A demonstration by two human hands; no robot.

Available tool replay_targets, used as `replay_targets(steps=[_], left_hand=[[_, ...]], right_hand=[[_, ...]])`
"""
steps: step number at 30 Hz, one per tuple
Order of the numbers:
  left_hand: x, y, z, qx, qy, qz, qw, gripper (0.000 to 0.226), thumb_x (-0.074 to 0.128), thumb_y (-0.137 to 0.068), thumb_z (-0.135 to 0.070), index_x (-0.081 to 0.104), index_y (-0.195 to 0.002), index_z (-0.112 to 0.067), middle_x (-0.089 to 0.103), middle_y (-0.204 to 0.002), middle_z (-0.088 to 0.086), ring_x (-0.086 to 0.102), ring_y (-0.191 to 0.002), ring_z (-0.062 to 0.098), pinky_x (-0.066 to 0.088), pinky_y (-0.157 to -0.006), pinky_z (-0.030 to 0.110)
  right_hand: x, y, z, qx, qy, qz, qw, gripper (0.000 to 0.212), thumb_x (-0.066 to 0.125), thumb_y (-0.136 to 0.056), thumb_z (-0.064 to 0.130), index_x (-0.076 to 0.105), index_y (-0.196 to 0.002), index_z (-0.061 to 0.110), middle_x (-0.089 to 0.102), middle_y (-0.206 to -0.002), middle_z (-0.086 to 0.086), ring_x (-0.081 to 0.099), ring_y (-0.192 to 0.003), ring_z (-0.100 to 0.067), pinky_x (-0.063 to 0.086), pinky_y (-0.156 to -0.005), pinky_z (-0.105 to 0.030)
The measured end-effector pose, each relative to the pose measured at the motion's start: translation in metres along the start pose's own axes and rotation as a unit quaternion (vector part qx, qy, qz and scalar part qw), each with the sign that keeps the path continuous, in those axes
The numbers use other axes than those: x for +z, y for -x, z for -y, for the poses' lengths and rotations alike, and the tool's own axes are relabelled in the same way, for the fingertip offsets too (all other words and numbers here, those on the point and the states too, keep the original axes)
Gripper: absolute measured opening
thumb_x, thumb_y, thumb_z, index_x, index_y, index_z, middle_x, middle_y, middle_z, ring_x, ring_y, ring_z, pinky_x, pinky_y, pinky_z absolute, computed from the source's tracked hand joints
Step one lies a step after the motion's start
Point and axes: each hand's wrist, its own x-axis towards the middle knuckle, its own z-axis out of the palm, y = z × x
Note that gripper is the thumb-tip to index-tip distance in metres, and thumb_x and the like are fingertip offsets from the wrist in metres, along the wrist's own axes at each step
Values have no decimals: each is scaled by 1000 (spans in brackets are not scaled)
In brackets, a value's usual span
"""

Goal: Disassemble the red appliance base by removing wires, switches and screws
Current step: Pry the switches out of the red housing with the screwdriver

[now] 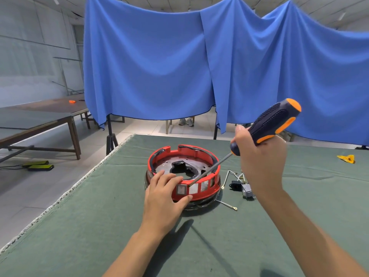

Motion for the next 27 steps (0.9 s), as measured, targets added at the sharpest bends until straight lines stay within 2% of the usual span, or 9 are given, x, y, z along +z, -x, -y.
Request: replay_targets(steps=[7,13,27], left_hand=[[-1,2,0,-5,-9,13,1000,41,66,-84,-39,59,-123,-29,51,-126,-15,24,-134,7,29,-107,35],[0,2,0,-1,-7,18,1000,41,62,-86,-41,56,-126,-31,48,-129,-16,20,-134,6,24,-108,33],[1,3,1,-6,-6,19,1000,41,62,-87,-40,55,-126,-30,48,-128,-15,20,-134,7,24,-111,36]], right_hand=[[15,0,9,-58,49,16,997,40,56,-77,33,61,-53,1,54,-43,10,51,-48,0,38,-50,-8],[21,1,15,-78,38,18,996,42,51,-75,40,60,-52,6,56,-45,23,52,-47,3,35,-50,-6],[26,2,18,-95,54,31,993,48,47,-73,44,59,-54,1,56,-47,25,51,-47,4,34,-49,-5]])
